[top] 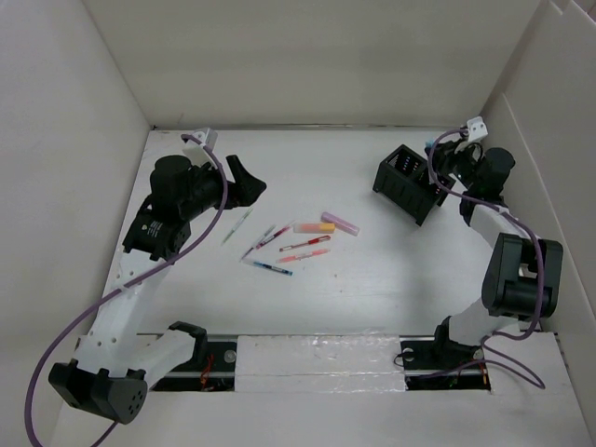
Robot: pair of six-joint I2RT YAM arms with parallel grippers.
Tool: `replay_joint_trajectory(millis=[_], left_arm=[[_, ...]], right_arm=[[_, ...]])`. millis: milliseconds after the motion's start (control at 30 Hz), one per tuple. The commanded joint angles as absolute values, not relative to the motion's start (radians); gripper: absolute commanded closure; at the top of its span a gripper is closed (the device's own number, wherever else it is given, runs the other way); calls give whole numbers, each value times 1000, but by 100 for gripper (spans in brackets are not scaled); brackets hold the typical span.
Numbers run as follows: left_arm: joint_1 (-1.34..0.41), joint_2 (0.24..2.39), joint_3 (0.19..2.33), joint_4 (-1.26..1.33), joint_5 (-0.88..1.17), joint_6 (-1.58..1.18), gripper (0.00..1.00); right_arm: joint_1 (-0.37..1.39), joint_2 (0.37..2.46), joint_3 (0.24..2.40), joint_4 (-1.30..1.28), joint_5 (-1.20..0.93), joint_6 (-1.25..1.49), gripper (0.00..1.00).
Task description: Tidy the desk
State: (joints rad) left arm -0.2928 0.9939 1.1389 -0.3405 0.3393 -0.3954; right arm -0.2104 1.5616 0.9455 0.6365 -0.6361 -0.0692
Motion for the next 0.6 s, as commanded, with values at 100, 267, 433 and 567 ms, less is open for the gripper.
replay_joint_trajectory(millis=[100,267,433,567], left_arm=[[-293,966,1141,-313,347,-402,24],[-293,974,1150,-293,362,-411,24],[-293,977,1178,-294,327,-411,24],[-293,977,1216,-310,270,-416,25]], right_arm=[[-222,1529,887,706,-631,-74,71],[-222,1448,912,640,-603,-113,37],[-203,1338,977,462,-606,-216,37],[-32,1250,986,237,-528,-355,92]])
